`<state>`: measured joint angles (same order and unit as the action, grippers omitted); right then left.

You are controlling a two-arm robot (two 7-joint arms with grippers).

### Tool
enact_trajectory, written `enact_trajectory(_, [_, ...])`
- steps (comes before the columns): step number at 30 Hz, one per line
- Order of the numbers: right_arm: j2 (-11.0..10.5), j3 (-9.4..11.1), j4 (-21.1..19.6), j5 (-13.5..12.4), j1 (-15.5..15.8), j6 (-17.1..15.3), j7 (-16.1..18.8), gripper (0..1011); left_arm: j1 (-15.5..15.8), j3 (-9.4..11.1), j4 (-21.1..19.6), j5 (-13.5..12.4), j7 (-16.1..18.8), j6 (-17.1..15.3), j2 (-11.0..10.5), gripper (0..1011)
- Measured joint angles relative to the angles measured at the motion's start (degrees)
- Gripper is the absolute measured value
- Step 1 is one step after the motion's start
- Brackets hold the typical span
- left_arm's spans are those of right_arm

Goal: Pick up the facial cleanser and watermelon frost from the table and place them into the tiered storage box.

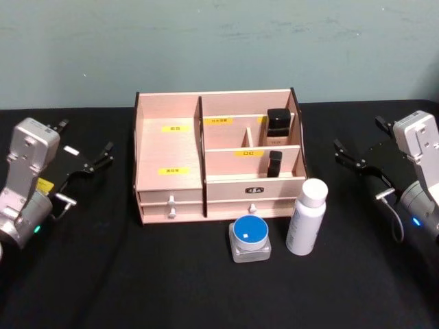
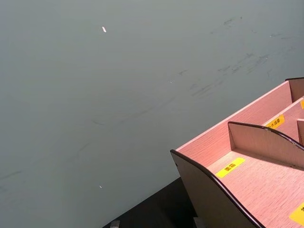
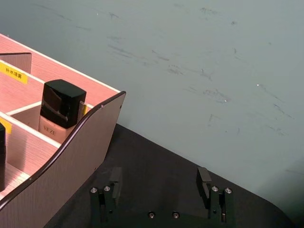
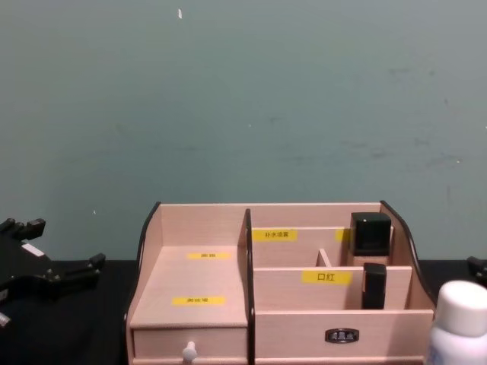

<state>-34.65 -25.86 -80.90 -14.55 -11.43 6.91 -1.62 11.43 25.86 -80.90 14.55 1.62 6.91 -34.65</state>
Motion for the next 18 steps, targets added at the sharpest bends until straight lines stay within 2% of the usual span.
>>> enact_trajectory(18, [0.0,0.0,0.0,0.0,0.0,0.0,0.1,1002,0.0,0.0,0.0,0.0,0.0,0.0,0.0,1001])
